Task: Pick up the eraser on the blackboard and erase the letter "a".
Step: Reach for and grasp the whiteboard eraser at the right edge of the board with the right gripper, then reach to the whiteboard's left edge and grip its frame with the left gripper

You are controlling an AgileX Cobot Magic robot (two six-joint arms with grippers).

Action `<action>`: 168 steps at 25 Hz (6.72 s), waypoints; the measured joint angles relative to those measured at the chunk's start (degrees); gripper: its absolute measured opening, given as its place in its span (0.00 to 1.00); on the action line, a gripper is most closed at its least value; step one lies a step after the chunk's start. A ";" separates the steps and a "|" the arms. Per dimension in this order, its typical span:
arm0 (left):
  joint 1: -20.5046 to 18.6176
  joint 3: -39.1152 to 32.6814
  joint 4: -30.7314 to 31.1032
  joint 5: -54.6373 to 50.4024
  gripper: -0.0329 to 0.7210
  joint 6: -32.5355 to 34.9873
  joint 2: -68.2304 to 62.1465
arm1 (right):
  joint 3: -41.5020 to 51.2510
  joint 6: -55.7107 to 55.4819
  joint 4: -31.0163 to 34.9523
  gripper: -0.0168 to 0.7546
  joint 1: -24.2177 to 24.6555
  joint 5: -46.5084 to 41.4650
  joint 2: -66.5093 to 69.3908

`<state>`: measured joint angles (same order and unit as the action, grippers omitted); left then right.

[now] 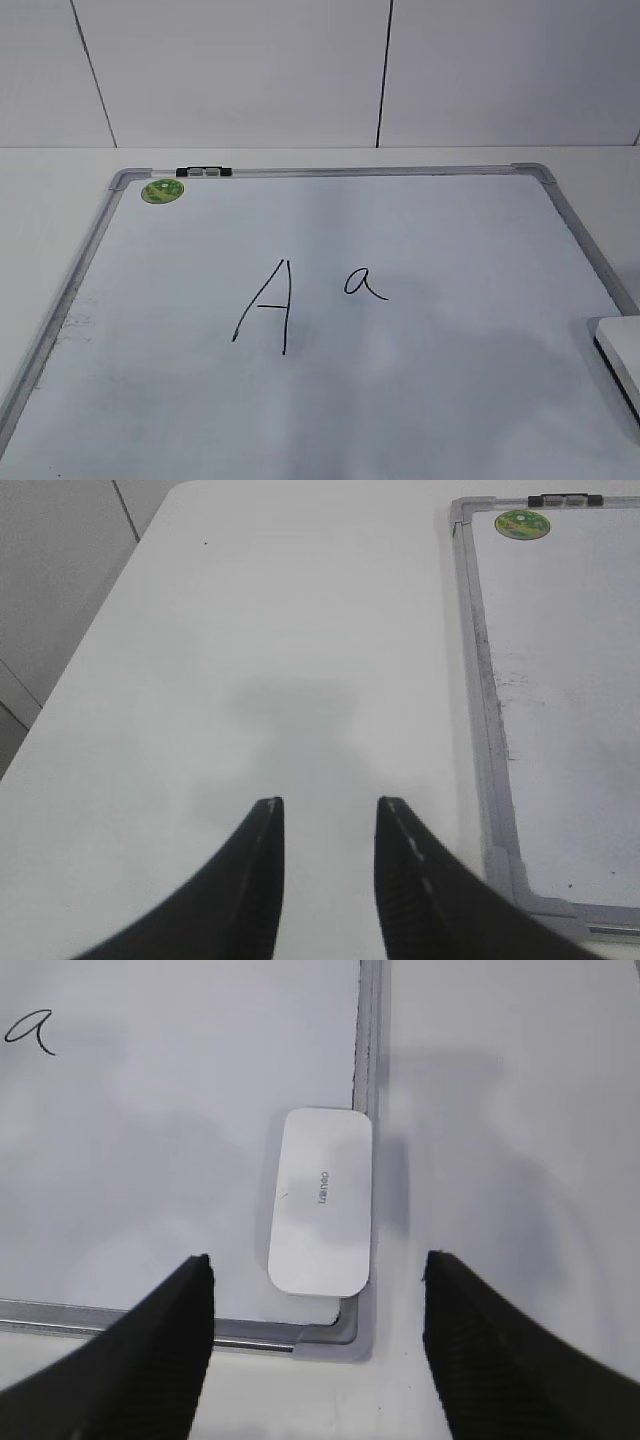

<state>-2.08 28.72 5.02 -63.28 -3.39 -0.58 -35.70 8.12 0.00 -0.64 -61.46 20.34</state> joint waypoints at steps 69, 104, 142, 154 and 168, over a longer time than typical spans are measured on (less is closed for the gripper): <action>0.00 0.00 0.00 0.00 0.35 0.00 0.00 | -13.44 -13.22 -3.90 0.88 -2.45 3.46 62.41; 0.00 0.00 0.00 0.00 0.36 0.00 0.00 | -12.24 -16.43 -6.80 0.89 -2.45 9.72 67.63; 0.00 0.00 0.00 0.00 0.35 0.00 0.00 | -12.24 -16.43 -6.26 0.79 -2.45 10.92 71.08; 0.00 0.00 0.00 0.00 0.35 0.00 0.00 | -12.24 -16.43 -6.26 0.76 -2.45 10.92 71.08; 0.00 0.00 0.00 0.00 0.35 0.00 0.00 | -12.24 -16.43 -6.16 0.76 -2.45 10.92 71.08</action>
<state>-2.08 28.72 5.02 -63.28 -3.39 -0.58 -47.94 -8.32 -6.16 -3.09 -50.54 91.42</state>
